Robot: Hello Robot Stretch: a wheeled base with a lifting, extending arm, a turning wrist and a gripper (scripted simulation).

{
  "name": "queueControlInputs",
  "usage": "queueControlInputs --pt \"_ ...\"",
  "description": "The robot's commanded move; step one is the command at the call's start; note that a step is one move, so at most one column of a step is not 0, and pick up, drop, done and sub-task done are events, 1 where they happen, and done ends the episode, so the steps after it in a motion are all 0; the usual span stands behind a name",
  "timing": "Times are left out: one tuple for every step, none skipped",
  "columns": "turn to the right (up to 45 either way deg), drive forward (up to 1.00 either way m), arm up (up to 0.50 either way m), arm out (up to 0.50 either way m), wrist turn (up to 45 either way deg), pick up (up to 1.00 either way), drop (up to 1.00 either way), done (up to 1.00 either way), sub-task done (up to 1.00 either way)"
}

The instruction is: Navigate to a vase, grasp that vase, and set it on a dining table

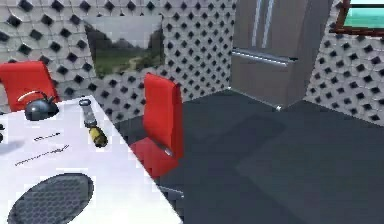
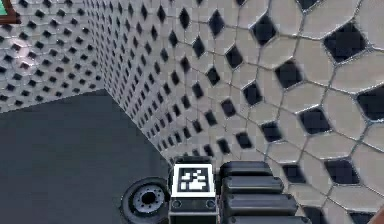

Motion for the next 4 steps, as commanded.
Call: queueControlInputs --pt "-45.0 0.00 0.00 0.00 0.0 0.00 0.00 0.00 0.00" --pt "-3.0 0.00 0.00 0.00 0.0 0.00 0.00 0.00 0.00" --pt "0.0 0.20 0.00 0.00 0.0 0.00 0.00 0.00 0.00" --pt "-45.0 0.00 0.00 0.00 0.0 0.00 0.00 0.00 0.00"
